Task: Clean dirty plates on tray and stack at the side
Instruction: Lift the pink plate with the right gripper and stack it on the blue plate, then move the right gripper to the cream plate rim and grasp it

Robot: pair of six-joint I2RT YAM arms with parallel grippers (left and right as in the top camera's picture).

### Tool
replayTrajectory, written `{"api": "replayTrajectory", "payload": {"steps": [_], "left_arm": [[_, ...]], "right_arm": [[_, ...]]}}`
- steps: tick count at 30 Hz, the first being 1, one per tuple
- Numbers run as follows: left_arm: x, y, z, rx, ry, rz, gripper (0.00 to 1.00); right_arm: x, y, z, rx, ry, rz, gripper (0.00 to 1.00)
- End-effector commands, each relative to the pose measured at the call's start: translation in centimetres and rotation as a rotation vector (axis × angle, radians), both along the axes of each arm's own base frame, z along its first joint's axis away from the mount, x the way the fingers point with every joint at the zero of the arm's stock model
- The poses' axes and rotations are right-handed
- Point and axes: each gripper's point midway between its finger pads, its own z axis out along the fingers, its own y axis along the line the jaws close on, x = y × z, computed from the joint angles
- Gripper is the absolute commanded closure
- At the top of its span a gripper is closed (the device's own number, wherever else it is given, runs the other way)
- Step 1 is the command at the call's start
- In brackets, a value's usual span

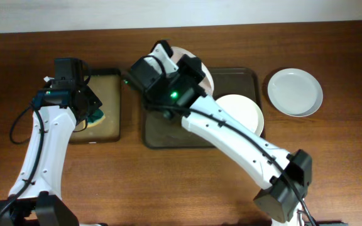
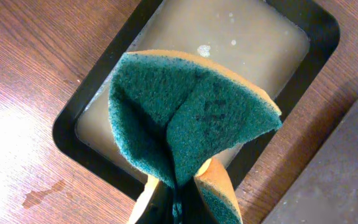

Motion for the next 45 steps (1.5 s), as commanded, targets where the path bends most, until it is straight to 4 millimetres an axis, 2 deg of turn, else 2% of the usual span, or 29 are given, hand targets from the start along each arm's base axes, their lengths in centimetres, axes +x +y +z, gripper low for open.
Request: {"api": "replayTrajectory", "payload": {"steps": [1, 4, 6, 9, 10, 12, 13, 16, 17, 18, 19, 20, 21, 23, 26, 28, 29, 30, 31, 32, 33, 35, 36, 37, 38, 40, 41, 43, 45], "left_arm": [[-0.2, 0.0, 0.0, -0.01, 0.002, 0.01, 1.0], [-0.3, 0.0, 0.0, -0.011, 0.006, 0.01, 1.0], [-0.3, 0.0, 0.0, -0.011, 0.005, 0.01, 1.0], [-0.3, 0.0, 0.0, -0.011, 0.006, 0.01, 1.0], [-0.2, 0.0, 0.0, -0.011, 0.005, 0.01, 1.0], [-0.3, 0.0, 0.0, -0.011, 0.005, 0.01, 1.0], [-0.3, 0.0, 0.0, -0.011, 0.005, 0.01, 1.0], [-0.4, 0.0, -0.1, -0.011, 0.011, 0.01, 1.0], [-0.5, 0.0, -0.1, -0.011, 0.015, 0.01, 1.0], [-0.5, 0.0, -0.1, -0.011, 0.015, 0.01, 1.0], [-0.5, 0.0, -0.1, -0.011, 0.015, 0.01, 1.0], [-0.5, 0.0, -0.1, -0.012, 0.014, 0.01, 1.0], [-0.5, 0.0, -0.1, -0.011, 0.015, 0.01, 1.0], [-0.5, 0.0, -0.1, -0.011, 0.014, 0.01, 1.0], [-0.5, 0.0, -0.1, -0.012, 0.014, 0.01, 1.0], [-0.5, 0.0, -0.1, -0.011, 0.014, 0.009, 1.0], [-0.5, 0.0, -0.1, -0.011, 0.014, 0.009, 1.0], [-0.5, 0.0, -0.1, -0.011, 0.014, 0.01, 1.0], [-0.5, 0.0, -0.1, -0.011, 0.014, 0.01, 1.0], [-0.4, 0.0, -0.1, -0.011, 0.013, 0.01, 1.0], [-0.4, 0.0, -0.1, -0.011, 0.011, 0.01, 1.0], [-0.3, 0.0, 0.0, -0.011, 0.005, 0.009, 1.0], [-0.3, 0.0, 0.0, -0.011, 0.005, 0.009, 1.0], [-0.3, 0.0, 0.0, -0.011, 0.007, 0.009, 1.0], [-0.3, 0.0, 0.0, -0.011, 0.007, 0.009, 1.0], [-0.4, -0.1, -0.1, -0.015, 0.01, 0.007, 1.0], [-0.4, -0.1, -0.1, -0.018, 0.012, 0.006, 1.0], [-0.5, -0.1, -0.1, -0.016, 0.015, 0.003, 1.0], [-0.5, -0.1, -0.1, -0.016, 0.016, 0.002, 1.0]], "right_arm": [[-0.4, -0.9, 2.4, -0.138, -0.068, -0.037, 0.96], [-0.5, -1.3, 3.1, -0.17, -0.099, -0.062, 0.96], [-0.4, -1.1, 2.6, -0.15, -0.081, -0.048, 0.96], [1.0, -0.4, -0.3, 0.061, 0.015, -0.001, 0.96], [1.8, -0.8, -1.6, 0.213, 0.032, -0.032, 0.96], [3.0, -2.4, -4.8, 0.497, 0.135, -0.12, 0.96], [3.6, -4.0, -6.7, 0.635, 0.228, -0.171, 0.96], [4.5, -13.3, -9.8, 0.989, 0.401, -0.441, 0.96], [4.3, -17.7, -10.4, 1.092, 0.431, -0.54, 0.96], [4.0, -20.9, -10.8, 1.144, 0.432, -0.614, 0.96], [3.1, -25.4, -11.2, 1.18, 0.413, -0.722, 0.96], [2.4, -27.9, -11.7, 1.189, 0.4, -0.785, 0.96], [0.6, -32.7, -12.8, 1.209, 0.375, -0.913, 0.96], [-1.7, -37.3, -14.7, 1.25, 0.35, -1.044, 0.96], [-2.8, -39.5, -16.9, 1.317, 0.336, -1.09, 0.96], [-2.4, -39.8, -17.6, 1.317, 0.32, -1.082, 0.92], [-2.3, -39.7, -17.7, 1.317, 0.316, -1.077, 0.81], [-2.0, -39.8, -17.7, 1.317, 0.309, -1.07, 0.49], [-1.8, -39.5, -17.7, 1.316, 0.312, -1.062, 0.09], [-1.9, -38.9, -17.7, 1.32, 0.329, -1.056, 0.01], [-1.8, -38.2, -17.7, 1.334, 0.354, -1.037, 0.02], [-1.0, -33.2, -17.0, 1.46, 0.519, -0.827, 0.02], [-1.1, -28.9, -16.4, 1.505, 0.652, -0.685, 0.01], [-1.7, -26.0, -16.5, 1.459, 0.745, -0.617, 0.01], [-2.2, -24.4, -16.6, 1.409, 0.799, -0.584, 0.01], [-2.9, -22.4, -17.4, 1.259, 0.851, -0.571, 0.01], [-3.1, -21.4, -18.0, 1.121, 0.859, -0.563, 0.01], [-3.7, -20.4, -18.9, 0.937, 0.866, -0.552, 0.01], [-4.5, -20.0, -20.1, 0.849, 0.851, -0.609, 0.01]]}}
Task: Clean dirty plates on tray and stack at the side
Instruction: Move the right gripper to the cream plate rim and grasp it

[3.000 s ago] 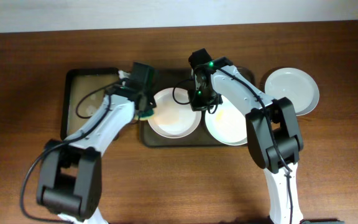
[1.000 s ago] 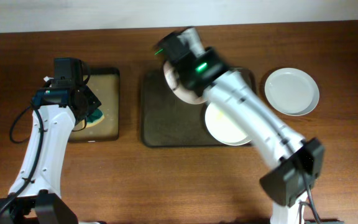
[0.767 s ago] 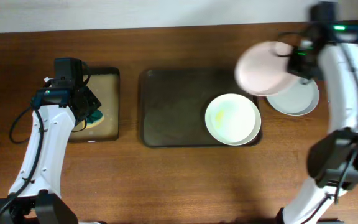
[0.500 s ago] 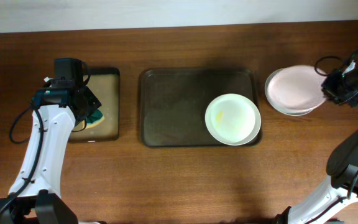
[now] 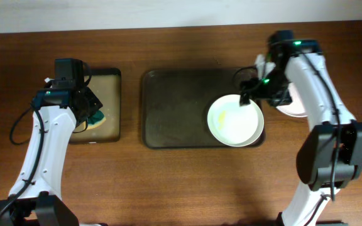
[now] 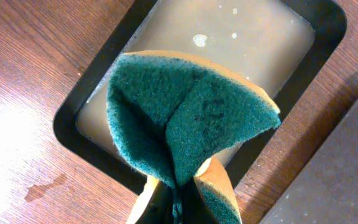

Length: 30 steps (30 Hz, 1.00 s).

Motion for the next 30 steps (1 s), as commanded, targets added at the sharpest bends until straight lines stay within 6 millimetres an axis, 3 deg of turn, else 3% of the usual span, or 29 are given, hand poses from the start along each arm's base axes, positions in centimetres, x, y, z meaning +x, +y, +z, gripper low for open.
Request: {"api": "replayTrajectory", "payload": {"steps": [1, 4, 7, 11, 14, 16, 24, 27, 30], "left_arm": [[0.0, 0.0, 0.1, -0.008, -0.005, 0.006, 1.0], [0.0, 0.0, 0.1, -0.008, -0.005, 0.005, 1.0], [0.0, 0.0, 0.1, -0.008, -0.005, 0.006, 1.0], [0.0, 0.0, 0.1, -0.006, -0.004, 0.003, 1.0], [0.0, 0.0, 0.1, -0.005, -0.004, -0.001, 1.0], [0.0, 0.0, 0.1, -0.005, -0.004, -0.001, 1.0], [0.0, 0.0, 0.1, -0.005, -0.005, 0.0, 1.0], [0.0, 0.0, 0.1, -0.005, -0.005, 0.0, 1.0], [0.0, 0.0, 0.1, -0.005, -0.004, 0.0, 1.0]], "right_arm": [[-1.2, -1.6, -2.1, -0.204, 0.032, -0.011, 0.06], [-1.6, -1.7, -4.7, -0.204, 0.038, -0.05, 0.39], [-1.5, -1.7, -5.6, -0.203, 0.026, -0.051, 0.57], [-0.5, -2.4, -5.7, -0.244, -0.017, -0.057, 0.53], [-0.1, -4.0, -5.8, -0.26, -0.028, -0.095, 0.61], [-0.5, -4.6, -6.1, -0.249, -0.012, -0.117, 0.61], [-1.3, -4.2, -7.4, -0.176, 0.017, -0.138, 0.62], [-1.5, -3.6, -8.2, -0.142, 0.015, -0.14, 0.72], [-1.7, -3.3, -8.6, -0.124, 0.018, -0.14, 0.73]]}}
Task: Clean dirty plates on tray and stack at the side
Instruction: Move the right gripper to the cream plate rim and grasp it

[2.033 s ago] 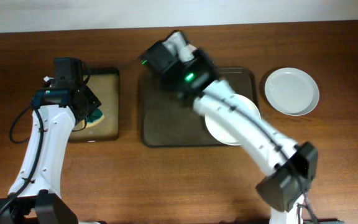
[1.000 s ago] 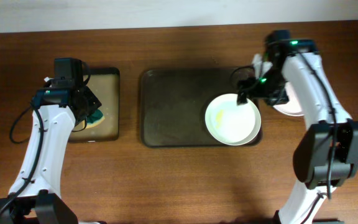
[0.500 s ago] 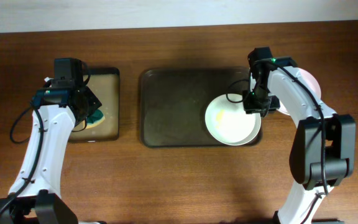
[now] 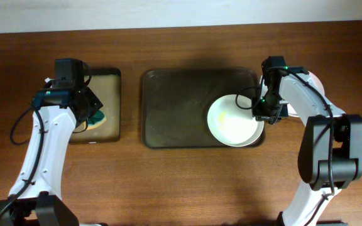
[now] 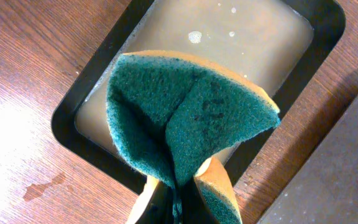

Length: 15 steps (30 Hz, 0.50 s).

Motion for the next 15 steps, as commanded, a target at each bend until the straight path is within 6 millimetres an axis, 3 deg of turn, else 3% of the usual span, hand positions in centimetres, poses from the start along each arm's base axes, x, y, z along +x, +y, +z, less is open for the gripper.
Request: {"api": "replayTrajectory", "payload": {"steps": [1, 5, 8, 9, 12, 15], "left_arm": [[0.0, 0.2, 0.1, 0.001, -0.006, 0.002, 1.0], [0.0, 0.2, 0.1, 0.001, -0.006, 0.002, 1.0], [0.0, 0.2, 0.1, 0.001, -0.006, 0.002, 1.0], [0.0, 0.2, 0.1, 0.001, -0.006, 0.002, 1.0], [-0.1, 0.1, 0.1, 0.005, 0.003, -0.008, 1.0], [-0.1, -0.1, 0.0, -0.008, 0.002, -0.013, 1.0]], "right_arm": [[-0.2, 0.7, -0.2, 0.04, 0.005, -0.007, 0.78], [-0.2, 1.4, -0.1, 0.077, 0.006, -0.008, 0.83], [-0.2, 3.4, 0.0, 0.147, 0.003, 0.014, 0.83], [-0.1, 3.0, -0.1, 0.106, 0.0, 0.023, 0.79], [0.4, 1.9, -0.3, 0.043, -0.018, -0.117, 0.78], [0.5, 4.3, -0.2, 0.149, -0.014, -0.112, 0.78]]}}
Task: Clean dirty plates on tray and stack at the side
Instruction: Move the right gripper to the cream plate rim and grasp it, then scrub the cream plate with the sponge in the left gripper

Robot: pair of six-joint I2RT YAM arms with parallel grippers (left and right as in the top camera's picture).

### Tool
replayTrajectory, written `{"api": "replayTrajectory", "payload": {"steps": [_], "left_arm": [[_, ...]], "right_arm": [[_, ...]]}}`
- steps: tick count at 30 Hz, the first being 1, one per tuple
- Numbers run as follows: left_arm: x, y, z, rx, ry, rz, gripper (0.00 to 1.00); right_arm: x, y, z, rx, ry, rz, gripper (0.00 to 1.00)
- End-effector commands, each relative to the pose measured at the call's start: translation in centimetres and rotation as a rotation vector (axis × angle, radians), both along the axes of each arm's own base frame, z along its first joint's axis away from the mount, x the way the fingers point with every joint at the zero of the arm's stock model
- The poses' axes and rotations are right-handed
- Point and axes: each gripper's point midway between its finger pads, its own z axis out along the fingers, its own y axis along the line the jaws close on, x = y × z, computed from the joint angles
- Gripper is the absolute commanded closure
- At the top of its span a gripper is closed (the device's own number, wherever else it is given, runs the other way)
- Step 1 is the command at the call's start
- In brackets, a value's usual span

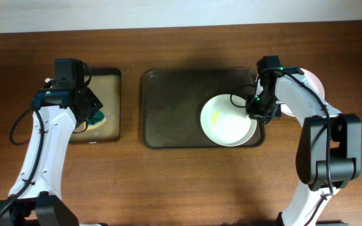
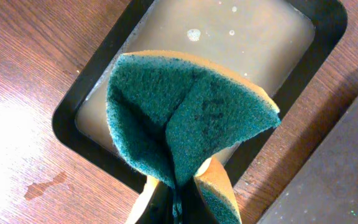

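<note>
A white dirty plate (image 1: pixel 227 122) with a yellow smear lies on the right part of the dark tray (image 1: pixel 168 113). My right gripper (image 1: pixel 255 110) is at the plate's right rim and looks shut on it. A folded green and yellow sponge (image 2: pixel 191 118) is pinched in my left gripper (image 2: pixel 178 200), which hangs over the black pan of cloudy water (image 2: pixel 316 25). In the overhead view the sponge (image 1: pixel 97 117) shows at the pan's (image 1: pixel 119 100) middle. Clean white plates (image 1: pixel 313 81) lie on the table right of the tray, mostly hidden by my right arm.
Brown wooden table (image 1: pixel 181 182) all round. A corner of the tray (image 2: pixel 353 168) shows at the lower right of the left wrist view. A small wet mark (image 2: pixel 42 186) lies on the wood left of the pan.
The dirty plate has shifted a little to the left on the tray, and my right gripper has moved left with it. The left gripper and sponge have not moved.
My right arm first reached across the tray with a plate held at its far edge, while one clean plate lay to the right. Then it stood over that clean plate's spot. Later it was at the remaining plate's right rim; now that plate has shifted left.
</note>
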Motion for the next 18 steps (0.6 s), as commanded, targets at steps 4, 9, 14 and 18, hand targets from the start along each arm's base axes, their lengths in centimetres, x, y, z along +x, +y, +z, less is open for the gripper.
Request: {"api": "replayTrajectory", "payload": {"steps": [4, 9, 14, 18], "left_arm": [[0.6, -1.9, 0.1, -0.07, -0.017, -0.102, 1.0], [0.8, -3.4, 0.1, -0.071, -0.019, -0.149, 1.0], [1.0, -7.9, 0.2, -0.106, -0.03, -0.283, 1.0], [1.0, -13.0, -0.2, -0.123, -0.033, -0.417, 1.0]], "right_arm": [[-1.6, 3.4, -1.7, 0.029, 0.059, -0.04, 0.78], [-2.7, 4.1, -2.9, 0.028, 0.083, -0.044, 0.78], [-3.5, 6.4, -2.6, 0.136, 0.119, -0.033, 0.63], [-4.7, 9.9, -3.9, 0.167, 0.108, 0.06, 0.55]]}}
